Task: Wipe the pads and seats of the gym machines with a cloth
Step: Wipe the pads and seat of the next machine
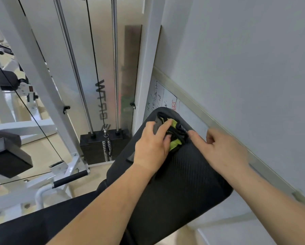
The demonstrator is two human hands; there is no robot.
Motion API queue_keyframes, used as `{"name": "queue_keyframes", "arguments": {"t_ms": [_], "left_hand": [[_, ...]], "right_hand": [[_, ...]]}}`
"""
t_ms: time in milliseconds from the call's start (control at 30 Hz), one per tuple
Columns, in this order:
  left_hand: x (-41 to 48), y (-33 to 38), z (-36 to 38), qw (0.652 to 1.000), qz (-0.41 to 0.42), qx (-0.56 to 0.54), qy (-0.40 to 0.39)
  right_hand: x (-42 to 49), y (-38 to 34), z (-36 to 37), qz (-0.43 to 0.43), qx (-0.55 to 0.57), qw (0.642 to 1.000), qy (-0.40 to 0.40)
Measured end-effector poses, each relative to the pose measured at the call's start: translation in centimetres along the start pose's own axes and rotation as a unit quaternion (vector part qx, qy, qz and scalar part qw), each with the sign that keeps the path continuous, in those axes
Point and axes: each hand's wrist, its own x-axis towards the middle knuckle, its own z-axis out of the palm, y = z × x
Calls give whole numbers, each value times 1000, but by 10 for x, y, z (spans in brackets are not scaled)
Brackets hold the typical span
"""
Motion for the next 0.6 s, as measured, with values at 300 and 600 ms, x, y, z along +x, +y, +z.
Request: {"name": "queue_keyframes", "arguments": {"t_ms": [300,600], "left_hand": [[-83,-71,18,898,-438,-30,-21],[-107,46,2,943,-312,-111,-30]], "right_hand": [[-4,-1,-1,22,9,1000,-16],[-10,-10,0,-2,-49,999,13]]}}
